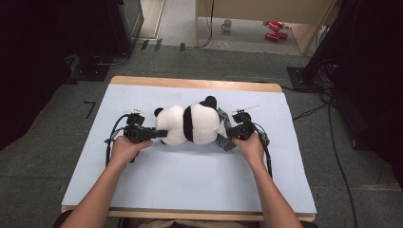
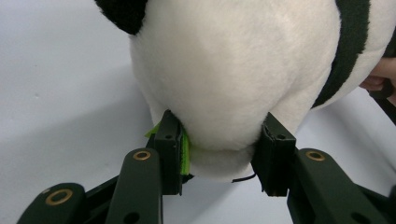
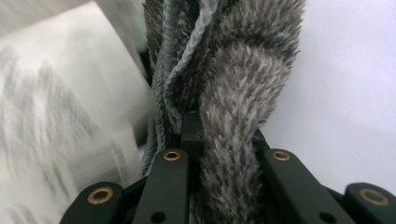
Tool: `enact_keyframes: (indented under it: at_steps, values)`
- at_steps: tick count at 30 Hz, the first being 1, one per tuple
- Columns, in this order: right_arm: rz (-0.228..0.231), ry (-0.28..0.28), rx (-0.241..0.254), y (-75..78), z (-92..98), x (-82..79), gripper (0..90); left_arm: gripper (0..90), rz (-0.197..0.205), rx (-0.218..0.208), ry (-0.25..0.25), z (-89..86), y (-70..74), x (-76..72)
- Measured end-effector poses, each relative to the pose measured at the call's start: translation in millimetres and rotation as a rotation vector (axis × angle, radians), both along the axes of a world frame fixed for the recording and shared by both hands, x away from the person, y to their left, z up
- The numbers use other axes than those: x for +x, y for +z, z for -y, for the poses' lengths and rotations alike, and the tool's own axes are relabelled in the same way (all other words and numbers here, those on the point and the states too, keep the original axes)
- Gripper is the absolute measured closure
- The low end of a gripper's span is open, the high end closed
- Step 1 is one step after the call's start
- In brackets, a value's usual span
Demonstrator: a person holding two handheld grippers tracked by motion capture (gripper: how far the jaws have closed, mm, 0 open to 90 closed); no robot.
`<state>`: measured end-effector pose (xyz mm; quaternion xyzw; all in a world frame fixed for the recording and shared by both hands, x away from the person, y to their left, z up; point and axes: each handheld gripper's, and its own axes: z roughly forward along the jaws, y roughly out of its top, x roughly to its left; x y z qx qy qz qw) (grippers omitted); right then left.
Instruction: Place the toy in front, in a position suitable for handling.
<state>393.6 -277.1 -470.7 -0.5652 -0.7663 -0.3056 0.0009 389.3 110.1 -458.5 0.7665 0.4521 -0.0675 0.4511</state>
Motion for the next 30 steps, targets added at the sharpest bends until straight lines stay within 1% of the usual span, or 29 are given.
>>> enact_keyframes:
  at_steps: [2, 3, 4, 6, 8, 11, 12, 13, 15, 18, 20, 22, 24, 25, 27, 30]
  values:
    - [-0.008, -0.005, 0.003, -0.8, 2.7, -0.3, 78.0, 59.5, -0.011, -0.006, 0.004, -0.5, 0.0, 1.6]
    - [-0.008, -0.004, -0.004, 0.3, 3.3, -0.6, 78.0, 59.5, -0.014, -0.007, 0.004, -0.7, -0.1, 2.4]
    - [-0.004, -0.006, -0.011, 2.0, 4.0, -1.2, 78.1, 59.5, -0.016, -0.012, 0.005, -0.7, -0.1, 3.1]
    - [0.015, -0.013, -0.002, 6.3, 6.7, -2.7, 78.2, 59.5, -0.021, -0.013, 0.003, -1.1, 0.0, 4.4]
    - [0.039, -0.023, 0.016, 12.0, 10.4, -4.2, 78.2, 59.6, -0.024, -0.014, 0.003, -1.1, 0.2, 5.1]
    - [0.075, -0.037, 0.056, 21.2, 17.1, -6.5, 78.2, 59.7, -0.021, -0.008, -0.003, -0.7, 1.4, 5.6]
    - [0.083, -0.045, 0.066, 25.0, 18.6, -7.1, 78.2, 59.7, -0.019, -0.007, -0.002, -0.4, 1.7, 5.6]
    - [0.103, -0.046, 0.068, 28.9, 20.2, -7.5, 78.2, 59.8, -0.018, -0.007, -0.003, -0.4, 1.7, 5.6]
    - [0.141, -0.057, 0.088, 38.4, 24.1, -9.0, 78.2, 59.7, -0.019, -0.007, -0.002, -0.5, 1.8, 5.7]
    - [0.181, -0.067, 0.138, 52.5, 29.4, -11.5, 78.2, 59.7, -0.018, -0.007, -0.001, -0.4, 1.8, 5.5]
    - [0.205, -0.067, 0.156, 62.1, 31.2, -13.6, 78.2, 59.7, -0.02, -0.007, -0.002, -0.5, 1.9, 5.5]
    - [0.231, -0.062, 0.176, 72.0, 31.9, -15.9, 78.1, 59.8, -0.02, -0.009, -0.003, -0.5, 2.2, 5.4]
    - [0.257, -0.051, 0.214, 81.5, 31.5, -18.4, 78.1, 60.0, -0.027, -0.011, -0.006, -0.7, 2.9, 5.3]
    - [0.265, -0.045, 0.223, 86.3, 30.2, -19.8, 78.1, 60.3, -0.032, -0.013, -0.006, -0.6, 3.2, 5.2]
    - [0.283, -0.024, 0.236, 95.0, 25.3, -22.7, 78.0, 60.9, -0.034, -0.014, -0.004, 0.0, 4.4, 4.5]
    - [0.3, 0.018, 0.253, 104.2, 12.9, -26.7, 77.9, 61.5, -0.036, -0.012, -0.012, 1.2, 6.7, 2.6]
